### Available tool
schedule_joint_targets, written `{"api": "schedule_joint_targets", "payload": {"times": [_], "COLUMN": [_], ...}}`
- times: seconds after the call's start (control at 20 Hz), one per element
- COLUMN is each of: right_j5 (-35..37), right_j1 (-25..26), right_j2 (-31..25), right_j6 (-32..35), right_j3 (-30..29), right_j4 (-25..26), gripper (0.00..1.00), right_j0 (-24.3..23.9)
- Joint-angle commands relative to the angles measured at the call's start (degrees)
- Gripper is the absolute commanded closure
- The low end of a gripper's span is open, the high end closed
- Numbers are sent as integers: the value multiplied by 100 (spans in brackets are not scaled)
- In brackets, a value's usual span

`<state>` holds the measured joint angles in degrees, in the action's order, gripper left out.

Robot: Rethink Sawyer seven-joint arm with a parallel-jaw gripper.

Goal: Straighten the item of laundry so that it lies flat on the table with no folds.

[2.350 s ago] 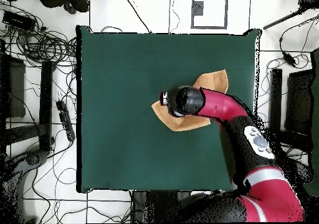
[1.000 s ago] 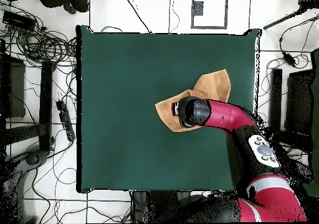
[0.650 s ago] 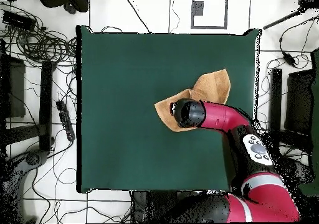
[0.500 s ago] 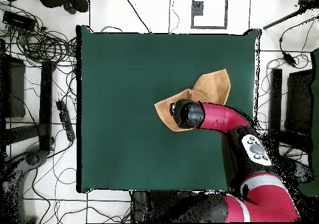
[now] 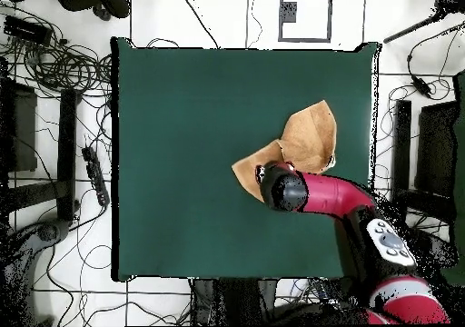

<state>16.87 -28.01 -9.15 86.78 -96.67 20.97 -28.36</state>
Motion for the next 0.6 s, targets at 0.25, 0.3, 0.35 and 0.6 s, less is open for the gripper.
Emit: {"api": "schedule_joint_targets", "payload": {"times": [0.25,0.3,0.35,0.6], "right_j5": [105,95,84,247], "right_j1": [-881,-899,-893,-666], "right_j2": [-979,-1085,-1191,-1745], "right_j6": [-595,-674,-749,-1144], "right_j3": [-2045,-2104,-2158,-2147], "right_j4": [970,1069,1167,1590], "gripper": [0,0,0,0], "right_j0": [-1117,-1288,-1464,-2272]}}
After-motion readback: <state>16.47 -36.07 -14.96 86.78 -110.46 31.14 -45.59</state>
